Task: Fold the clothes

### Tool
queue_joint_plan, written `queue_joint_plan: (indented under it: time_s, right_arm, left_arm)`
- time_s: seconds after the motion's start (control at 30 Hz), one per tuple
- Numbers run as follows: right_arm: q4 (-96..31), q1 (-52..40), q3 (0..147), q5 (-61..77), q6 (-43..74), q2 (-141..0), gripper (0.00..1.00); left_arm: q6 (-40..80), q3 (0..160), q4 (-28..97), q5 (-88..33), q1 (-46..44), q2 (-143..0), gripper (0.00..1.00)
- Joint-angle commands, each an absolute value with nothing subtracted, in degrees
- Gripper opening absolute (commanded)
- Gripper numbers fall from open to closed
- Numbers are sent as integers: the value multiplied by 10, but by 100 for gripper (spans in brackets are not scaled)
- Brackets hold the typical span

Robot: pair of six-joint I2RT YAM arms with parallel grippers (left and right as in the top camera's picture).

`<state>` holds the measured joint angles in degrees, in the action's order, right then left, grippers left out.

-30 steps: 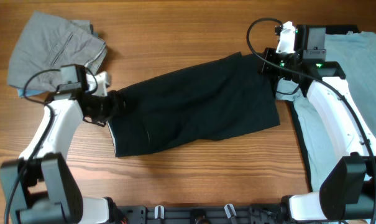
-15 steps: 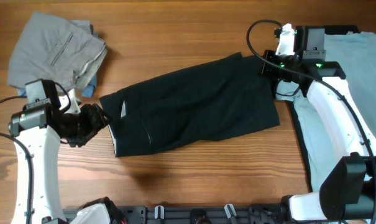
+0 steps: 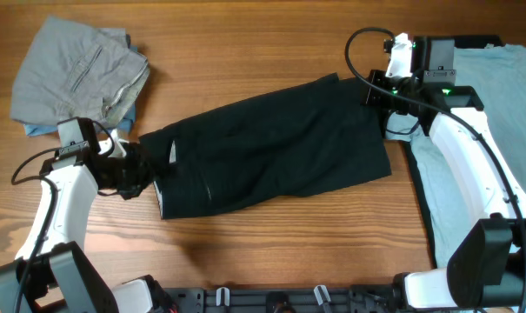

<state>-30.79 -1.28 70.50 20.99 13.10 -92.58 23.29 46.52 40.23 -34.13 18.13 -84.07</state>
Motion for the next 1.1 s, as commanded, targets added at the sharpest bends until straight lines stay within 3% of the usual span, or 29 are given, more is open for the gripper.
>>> queue_joint_plan:
  time_s: [0.0,0.13,0.33,0.53,0.57,0.6,0.63,0.7,0.8,0.83,0.9,0.93,0.97,1.03,1.07]
  right_arm:
    - [-306,-11,708,177,119,-903,4]
    - [-275,-12,709,195,94,-890,4]
    - [-215,-21,708,195,92,-929,5]
    - [-54,-22,708,271,92,-1052,6]
    - [-39,-28,708,270,91,-1080,32]
    - [-39,-28,708,261,90,-1092,72]
    - [-48,-27,708,242,90,-1097,99]
    - [-72,-17,708,230,90,-1084,100]
    - [-119,-13,708,264,90,-1042,95]
    - [-145,-15,708,278,90,-1024,90]
    - [-190,-15,708,279,90,-1006,79]
    - [-204,-15,708,279,90,-1006,70]
    - [-224,-15,708,260,90,-1009,45]
    - [-253,-15,708,225,90,-1010,15]
    - [-263,-15,708,210,90,-1011,12]
  left_arm:
    - [236,475,357,-332,196,-834,4]
    - [228,500,311,-289,216,-764,4]
    - [227,499,307,-184,195,-781,4]
    - [228,498,292,-116,194,-787,4]
    - [228,498,286,-127,188,-790,13]
    - [227,498,283,-145,179,-796,38]
    - [207,498,282,-162,168,-805,53]
    - [163,498,273,-169,131,-847,69]
    - [137,498,221,-174,114,-917,70]
    - [137,498,192,-198,114,-943,67]
    - [137,498,154,-266,114,-984,52]
    - [137,498,152,-278,114,-994,31]
    - [137,498,159,-295,115,-996,4]
    - [143,499,177,-296,134,-962,4]
    - [153,499,184,-296,149,-932,4]
